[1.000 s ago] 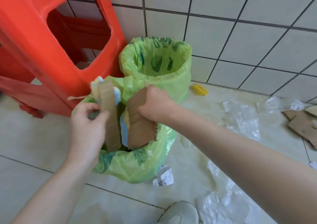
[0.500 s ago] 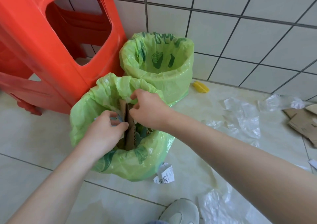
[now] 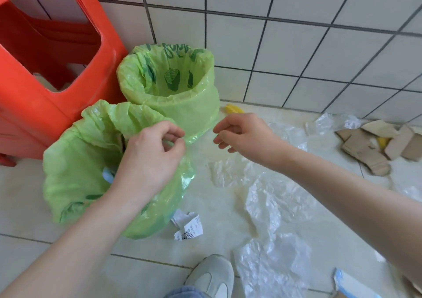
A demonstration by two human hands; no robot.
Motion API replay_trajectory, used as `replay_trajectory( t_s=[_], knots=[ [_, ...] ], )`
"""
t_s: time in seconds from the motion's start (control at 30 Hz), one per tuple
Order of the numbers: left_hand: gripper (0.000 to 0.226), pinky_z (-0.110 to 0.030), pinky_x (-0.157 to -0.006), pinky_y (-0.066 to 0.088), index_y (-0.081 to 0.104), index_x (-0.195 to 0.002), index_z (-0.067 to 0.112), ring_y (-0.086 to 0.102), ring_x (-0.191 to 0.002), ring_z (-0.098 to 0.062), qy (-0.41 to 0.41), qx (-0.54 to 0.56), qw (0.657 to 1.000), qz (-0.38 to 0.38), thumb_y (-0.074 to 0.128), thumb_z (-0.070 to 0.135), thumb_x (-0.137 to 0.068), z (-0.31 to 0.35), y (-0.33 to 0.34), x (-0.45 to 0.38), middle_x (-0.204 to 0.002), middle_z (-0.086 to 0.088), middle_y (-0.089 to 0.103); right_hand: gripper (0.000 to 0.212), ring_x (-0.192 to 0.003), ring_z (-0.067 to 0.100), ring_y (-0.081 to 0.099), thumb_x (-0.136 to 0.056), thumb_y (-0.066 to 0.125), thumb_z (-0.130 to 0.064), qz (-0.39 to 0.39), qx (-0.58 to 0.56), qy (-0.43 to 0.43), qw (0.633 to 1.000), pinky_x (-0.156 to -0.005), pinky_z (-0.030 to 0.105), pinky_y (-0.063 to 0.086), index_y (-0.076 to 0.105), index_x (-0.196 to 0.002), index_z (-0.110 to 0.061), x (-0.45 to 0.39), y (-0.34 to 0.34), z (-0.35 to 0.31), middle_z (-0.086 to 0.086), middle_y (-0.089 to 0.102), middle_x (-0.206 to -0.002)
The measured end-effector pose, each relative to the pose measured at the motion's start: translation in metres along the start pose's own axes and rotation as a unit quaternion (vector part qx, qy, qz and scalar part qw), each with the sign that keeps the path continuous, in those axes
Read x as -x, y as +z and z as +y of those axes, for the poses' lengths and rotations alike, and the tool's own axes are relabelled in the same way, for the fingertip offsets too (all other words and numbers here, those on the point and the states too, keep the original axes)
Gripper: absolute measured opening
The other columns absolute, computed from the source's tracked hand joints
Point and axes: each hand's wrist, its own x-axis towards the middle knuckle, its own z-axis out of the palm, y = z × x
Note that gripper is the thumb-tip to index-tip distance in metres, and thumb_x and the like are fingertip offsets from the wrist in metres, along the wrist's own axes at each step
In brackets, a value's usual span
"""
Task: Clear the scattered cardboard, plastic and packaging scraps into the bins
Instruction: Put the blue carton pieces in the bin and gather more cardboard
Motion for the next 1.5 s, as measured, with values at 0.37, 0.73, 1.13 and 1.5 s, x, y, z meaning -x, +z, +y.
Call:
replay_trajectory(
  t_s=[0.37,0.73,1.13,1.5],
  knots=[
    [0.011,-0.029,-0.070,0.052,0.065,-0.089,0.026,0.060,-0.071,-0.006,0.077,-0.047,0.981,-0.175,0.059,0.018,-0.084,0.026,0.129,0.027,-0.076,0.012,0.064,0.024,-0.086,0.011,0.066,-0.088,0.046,-0.012,0.036,0.023,0.172,0.984,-0.077,0.037,0.057,0.064,-0.101,-0.021,0.080,-0.059,0.167,-0.010,0.072,-0.087],
    [0.051,-0.037,-0.093,0.044,0.036,-0.133,0.019,0.041,-0.122,-0.030,-0.023,-0.408,0.844,-0.348,0.056,0.026,-0.086,-0.058,0.190,0.041,-0.134,-0.005,0.040,0.015,-0.096,0.023,0.060,-0.086,0.052,-0.015,0.075,0.171,0.299,0.936,-0.077,0.029,0.048,0.064,-0.093,-0.021,0.120,-0.098,0.301,0.001,0.068,-0.098],
    [0.072,-0.043,-0.090,0.046,0.021,-0.142,0.028,0.032,-0.116,-0.038,-0.090,-0.396,0.872,-0.272,0.051,0.003,-0.082,-0.100,0.178,0.070,-0.129,-0.008,0.024,0.064,-0.084,0.022,0.048,-0.063,0.078,-0.055,-0.221,0.331,0.231,0.888,-0.080,0.036,0.047,0.038,-0.099,-0.021,0.192,-0.048,0.308,-0.003,0.041,-0.092],
    [0.054,-0.036,-0.088,0.043,0.056,-0.123,0.008,0.053,-0.103,-0.034,0.025,-0.239,0.949,-0.204,0.049,-0.016,-0.075,-0.100,0.183,0.065,-0.115,-0.013,0.043,0.031,-0.079,0.019,0.046,-0.077,0.071,-0.021,-0.123,0.279,0.234,0.923,-0.068,0.025,0.035,0.043,-0.089,-0.018,0.204,-0.041,0.326,-0.002,0.047,-0.084]
  ],
)
